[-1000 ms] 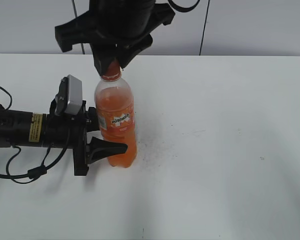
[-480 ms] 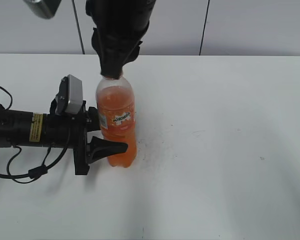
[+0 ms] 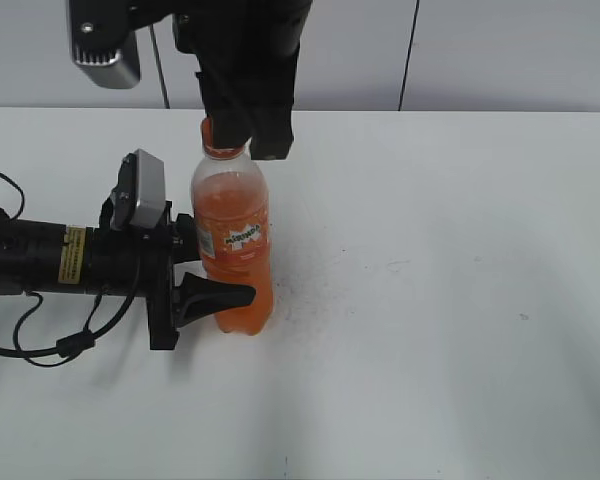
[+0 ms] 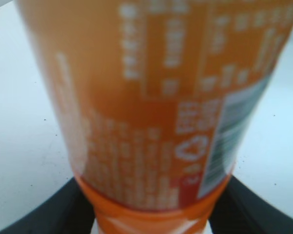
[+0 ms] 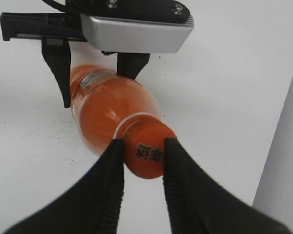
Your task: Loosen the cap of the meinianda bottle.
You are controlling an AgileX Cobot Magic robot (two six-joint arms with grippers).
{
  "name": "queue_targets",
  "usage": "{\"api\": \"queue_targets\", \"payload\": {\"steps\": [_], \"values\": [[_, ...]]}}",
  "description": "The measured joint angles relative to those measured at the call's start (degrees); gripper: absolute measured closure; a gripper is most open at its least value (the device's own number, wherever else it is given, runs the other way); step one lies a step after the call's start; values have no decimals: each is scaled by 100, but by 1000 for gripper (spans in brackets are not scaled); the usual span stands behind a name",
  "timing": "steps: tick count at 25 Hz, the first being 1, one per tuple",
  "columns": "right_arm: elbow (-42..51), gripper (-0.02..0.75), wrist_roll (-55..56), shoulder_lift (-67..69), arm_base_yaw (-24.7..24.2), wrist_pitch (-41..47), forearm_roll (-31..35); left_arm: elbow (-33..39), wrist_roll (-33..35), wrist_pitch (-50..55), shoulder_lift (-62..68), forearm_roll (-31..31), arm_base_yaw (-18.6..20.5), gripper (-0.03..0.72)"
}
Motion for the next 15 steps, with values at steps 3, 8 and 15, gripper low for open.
{"api": "queue_targets", "payload": {"steps": [3, 8, 15], "values": [[0, 505, 79, 0, 0, 12, 23, 0, 0, 0, 0, 0, 0, 286], [-186, 416, 1670, -62, 0, 125, 276, 0, 13, 0, 0, 15, 0, 286], [-587, 288, 5159, -88, 0, 137, 266, 0, 17, -5, 0, 15, 0, 286]]}}
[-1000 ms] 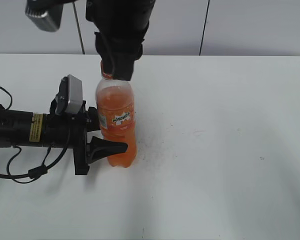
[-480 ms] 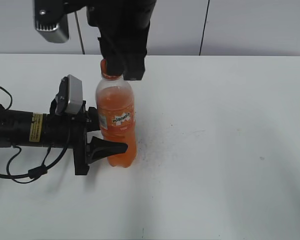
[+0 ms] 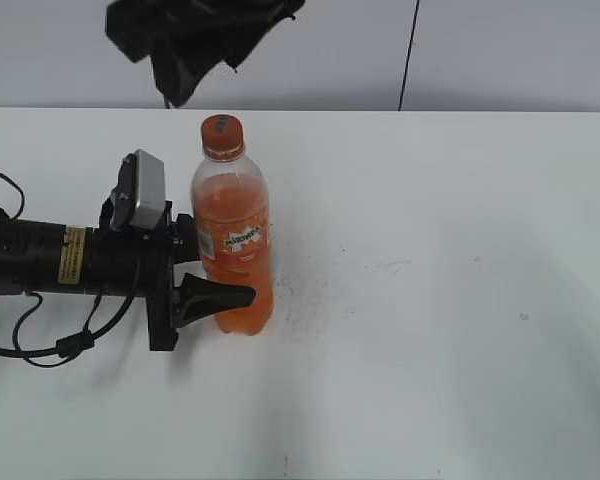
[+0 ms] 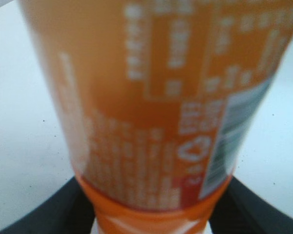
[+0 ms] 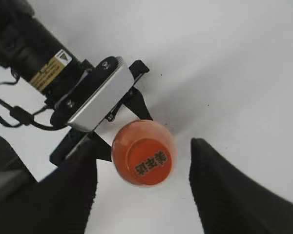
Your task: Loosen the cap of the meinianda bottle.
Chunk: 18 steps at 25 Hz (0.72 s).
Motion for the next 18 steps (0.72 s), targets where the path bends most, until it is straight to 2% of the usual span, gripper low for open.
{"api": "queue_targets", "payload": {"steps": [3, 7, 18], "values": [[0, 261, 885, 0, 0, 15, -68, 0, 0, 0, 0, 0, 0, 286], [0, 255, 1376, 74, 0, 16, -132, 0, 0, 0, 0, 0, 0, 286], [298, 268, 1623, 289, 0, 40, -242, 0, 0, -4, 0, 0, 0, 286]]}}
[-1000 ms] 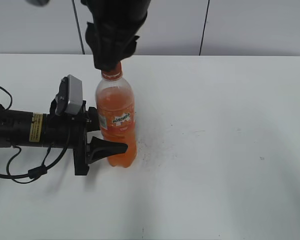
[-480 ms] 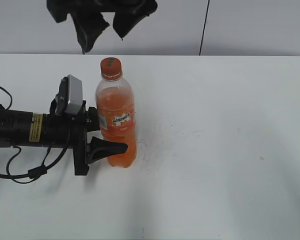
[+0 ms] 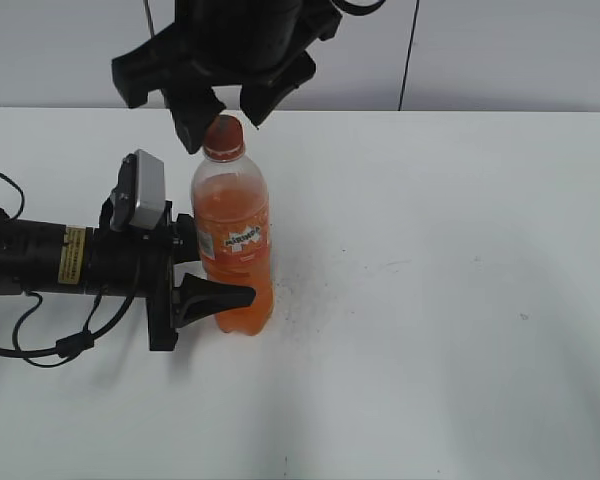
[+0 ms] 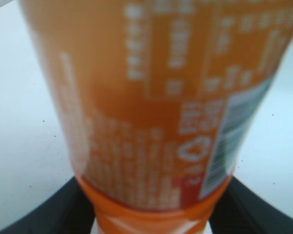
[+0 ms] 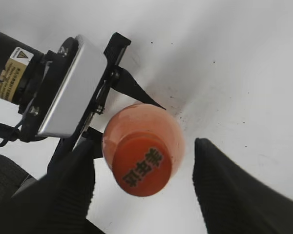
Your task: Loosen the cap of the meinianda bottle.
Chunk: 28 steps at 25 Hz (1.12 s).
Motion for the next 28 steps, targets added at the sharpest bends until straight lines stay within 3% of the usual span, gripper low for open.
{"api": "queue_targets", "payload": {"steps": [8, 15, 18, 24, 28], "values": [[0, 460, 11, 0, 0, 6, 124, 0, 2, 0, 0, 15, 0, 286], [0, 468, -330, 0, 0, 12, 124, 0, 2, -3, 0, 15, 0, 286], [0, 468, -1307, 0, 0, 12, 131, 0, 7, -7, 0, 22, 0, 286], [-5, 468, -4893, 0, 0, 12, 144, 0, 7, -7, 0, 24, 0, 286], [-5, 473, -6606, 0, 0, 1, 144, 0, 1, -2, 0, 12, 0, 286]]}}
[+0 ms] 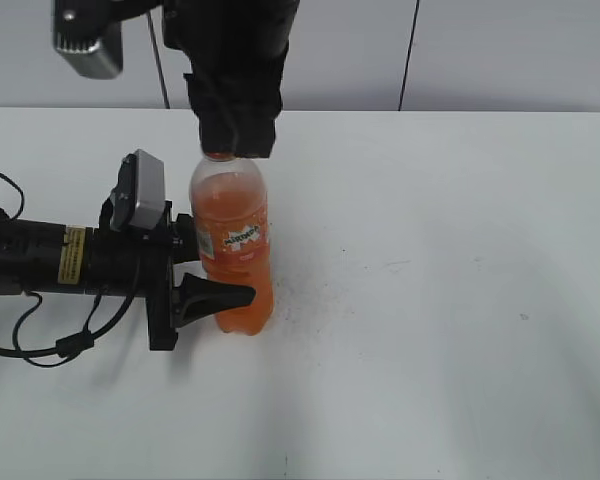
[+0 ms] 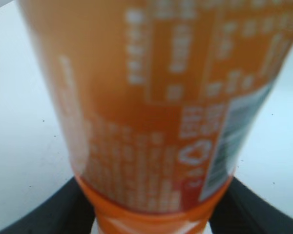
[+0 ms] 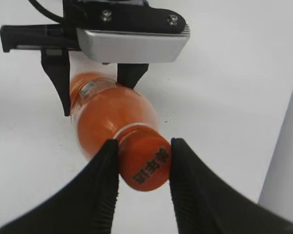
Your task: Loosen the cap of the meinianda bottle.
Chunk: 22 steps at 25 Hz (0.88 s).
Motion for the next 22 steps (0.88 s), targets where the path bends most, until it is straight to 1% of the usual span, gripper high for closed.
{"api": "queue_targets", "payload": {"steps": [3, 8, 11, 13, 14, 18, 20, 22], "values": [[0, 499, -465, 0, 0, -26, -4, 0, -28, 15, 0, -29, 0, 286], [0, 503, -588, 0, 0, -36, -4, 0, -42, 19, 0, -35, 0, 286], [0, 489, -579, -5, 0, -36, -4, 0, -42, 19, 0, -35, 0, 286], [0, 461, -447, -17, 0, -36, 3, 0, -34, 19, 0, -35, 0, 286], [0, 441, -339, -23, 0, -36, 41, 0, -28, 14, 0, -29, 0, 286], [11, 323, 312, -207, 0, -30, 229, 0, -8, 8, 0, -11, 0, 286], [11, 293, 1103, -314, 0, -20, 229, 0, -2, 8, 0, 0, 0, 286], [11, 283, 2372, -366, 0, -18, 265, 0, -2, 8, 0, 6, 0, 286]]}}
